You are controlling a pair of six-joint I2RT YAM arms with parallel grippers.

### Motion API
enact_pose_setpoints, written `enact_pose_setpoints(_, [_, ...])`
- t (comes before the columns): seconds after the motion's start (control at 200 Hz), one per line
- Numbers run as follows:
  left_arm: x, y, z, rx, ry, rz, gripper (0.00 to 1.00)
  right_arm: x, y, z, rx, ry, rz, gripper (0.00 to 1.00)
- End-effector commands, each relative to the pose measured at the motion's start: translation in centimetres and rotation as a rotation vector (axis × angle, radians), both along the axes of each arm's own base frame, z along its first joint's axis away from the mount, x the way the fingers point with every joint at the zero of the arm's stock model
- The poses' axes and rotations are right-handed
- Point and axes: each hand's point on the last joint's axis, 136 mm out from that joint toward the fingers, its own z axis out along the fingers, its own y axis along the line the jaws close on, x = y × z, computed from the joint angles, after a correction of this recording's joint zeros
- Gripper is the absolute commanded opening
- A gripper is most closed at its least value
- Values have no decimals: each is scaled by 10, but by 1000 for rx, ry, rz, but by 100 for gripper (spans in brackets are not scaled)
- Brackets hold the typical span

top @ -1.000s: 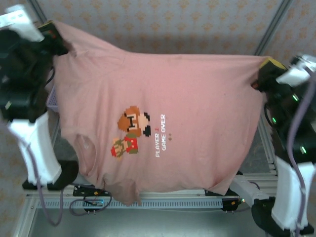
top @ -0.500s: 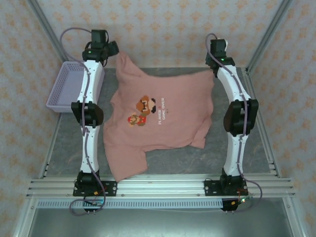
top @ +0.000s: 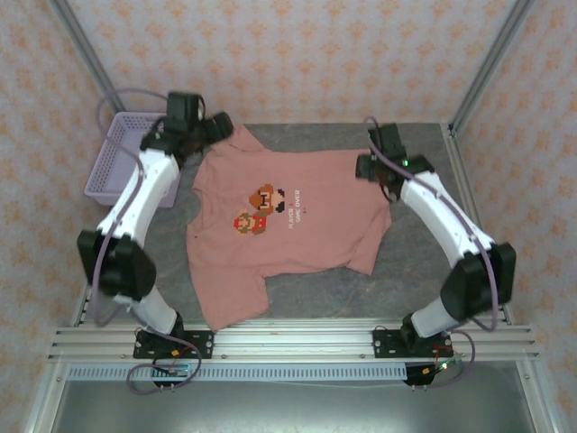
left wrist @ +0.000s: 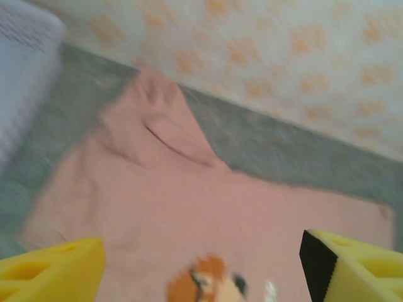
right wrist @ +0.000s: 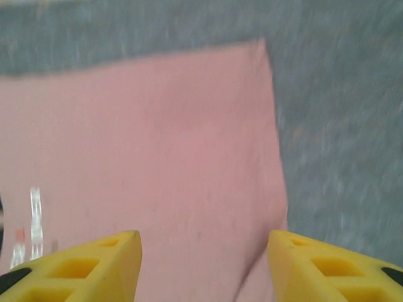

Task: Fold the inside-out t-shirt

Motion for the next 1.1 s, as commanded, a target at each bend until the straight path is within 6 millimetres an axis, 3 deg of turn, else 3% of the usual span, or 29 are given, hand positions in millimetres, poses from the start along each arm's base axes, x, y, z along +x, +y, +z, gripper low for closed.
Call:
enact_pose_setpoints(0.0, [-28, -29, -58, -116, 53, -40, 82, -73, -6, -61, 4, 209, -68, 56])
enact_pose_setpoints(0.125, [-84, -40, -128, -98, 172, -92, 82, -118, 6, -116, 79, 308, -97, 56])
enact_pose_setpoints(0.21, [-91, -42, -159, -99, 233, -102, 82, -115, 17, -139, 152, 321, -113, 55])
enact_pose_setpoints(0.335, [-81, -49, -178, -79, 285, -134, 82, -94, 21, -149, 122, 310, -116, 54])
enact_pose_setpoints(0.475, [-68, -55, -199, -79, 315, -140, 82, -79, 3, -165, 82, 349, -165, 50])
enact_pose_setpoints(0.785, [-18, -64, -230, -61, 342, -119, 81, -26, -25, -189, 84, 433, -226, 30])
enact_pose_setpoints(0.811, [-16, -63, -242, -46, 369, -114, 81, -17, -27, -187, 83, 424, -225, 28])
enact_pose_setpoints(0.966, [15, -58, -248, 37, 376, -101, 81, 29, -35, -176, 42, 397, -216, 26])
enact_pose_setpoints(1.036, [23, -59, -247, 51, 383, -106, 81, 35, -37, -164, 16, 382, -206, 30])
enact_pose_setpoints(1.096, [24, -61, -239, 39, 370, -113, 81, 28, -38, -151, 17, 361, -197, 36])
